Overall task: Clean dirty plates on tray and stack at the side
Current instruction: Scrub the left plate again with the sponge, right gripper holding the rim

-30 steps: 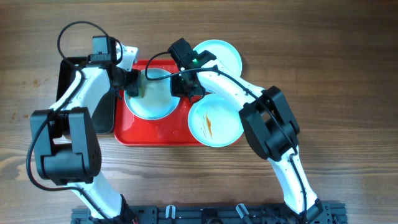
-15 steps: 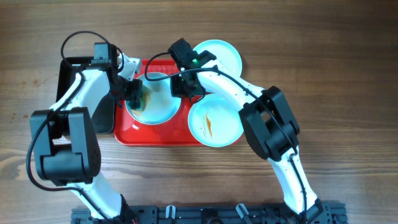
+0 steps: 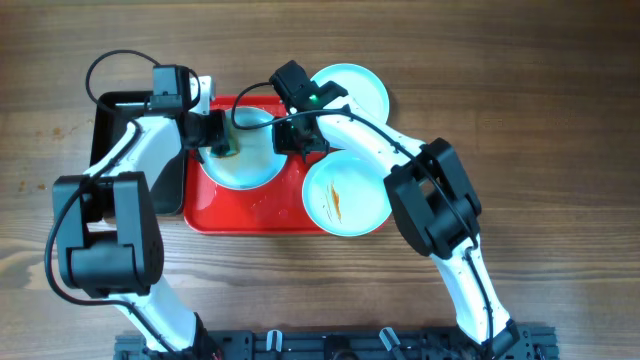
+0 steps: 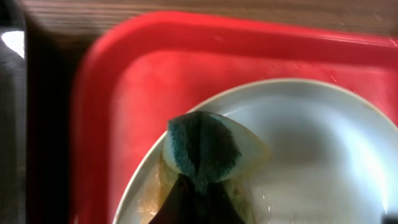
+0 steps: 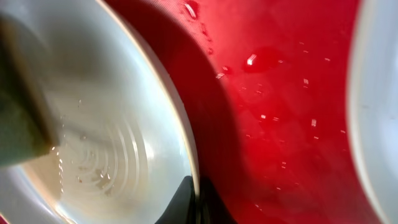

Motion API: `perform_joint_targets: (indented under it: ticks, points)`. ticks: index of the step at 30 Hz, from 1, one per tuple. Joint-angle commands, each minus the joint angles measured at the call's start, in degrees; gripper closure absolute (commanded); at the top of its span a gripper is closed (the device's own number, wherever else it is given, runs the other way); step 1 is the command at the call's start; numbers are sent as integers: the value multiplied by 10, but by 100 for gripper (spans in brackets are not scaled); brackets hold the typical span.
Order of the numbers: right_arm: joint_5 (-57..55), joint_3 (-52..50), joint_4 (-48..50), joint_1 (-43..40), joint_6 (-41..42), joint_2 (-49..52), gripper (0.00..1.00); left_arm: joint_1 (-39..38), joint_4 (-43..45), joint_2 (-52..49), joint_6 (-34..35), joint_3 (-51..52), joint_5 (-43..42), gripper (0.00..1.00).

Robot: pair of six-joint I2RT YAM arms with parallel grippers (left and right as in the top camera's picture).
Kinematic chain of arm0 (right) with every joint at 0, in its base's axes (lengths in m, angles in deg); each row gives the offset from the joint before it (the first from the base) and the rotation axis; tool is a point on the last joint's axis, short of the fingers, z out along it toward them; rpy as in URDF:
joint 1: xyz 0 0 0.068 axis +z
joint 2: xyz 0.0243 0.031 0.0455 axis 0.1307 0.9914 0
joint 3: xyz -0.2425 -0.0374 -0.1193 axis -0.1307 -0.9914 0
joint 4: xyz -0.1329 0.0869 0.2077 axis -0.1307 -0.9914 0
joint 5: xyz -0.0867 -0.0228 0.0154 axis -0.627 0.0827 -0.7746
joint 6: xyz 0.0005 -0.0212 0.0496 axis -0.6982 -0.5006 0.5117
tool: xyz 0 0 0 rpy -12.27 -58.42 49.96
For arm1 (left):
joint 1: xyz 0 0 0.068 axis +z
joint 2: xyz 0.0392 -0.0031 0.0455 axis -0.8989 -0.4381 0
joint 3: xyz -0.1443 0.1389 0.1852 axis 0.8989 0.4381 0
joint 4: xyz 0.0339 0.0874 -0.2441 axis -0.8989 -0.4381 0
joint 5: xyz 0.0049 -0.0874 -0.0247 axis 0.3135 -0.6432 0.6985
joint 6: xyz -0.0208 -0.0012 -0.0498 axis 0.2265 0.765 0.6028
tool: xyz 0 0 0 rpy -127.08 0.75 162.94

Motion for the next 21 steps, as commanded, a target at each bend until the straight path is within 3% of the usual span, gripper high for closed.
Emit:
perform_joint_targets:
  ticks: [1, 7, 14, 16, 21]
  points:
    - [-11, -12, -16, -3, 0, 13, 96, -4, -1, -9, 94, 0, 134, 96]
    - [-11, -12, -16, -3, -1, 13, 96, -58, -143, -9, 98, 0, -12, 96]
    - [-6, -12, -17, -3, -5, 13, 96, -7, -231, 0, 98, -27, -200, 96]
    - [-6, -12, -18, -3, -5, 13, 96, 7, -240, 20, 120, -50, -186, 96]
    - [-6, -12, -17, -3, -5, 13, 96, 9, -223, 102, 196, -62, 2, 96]
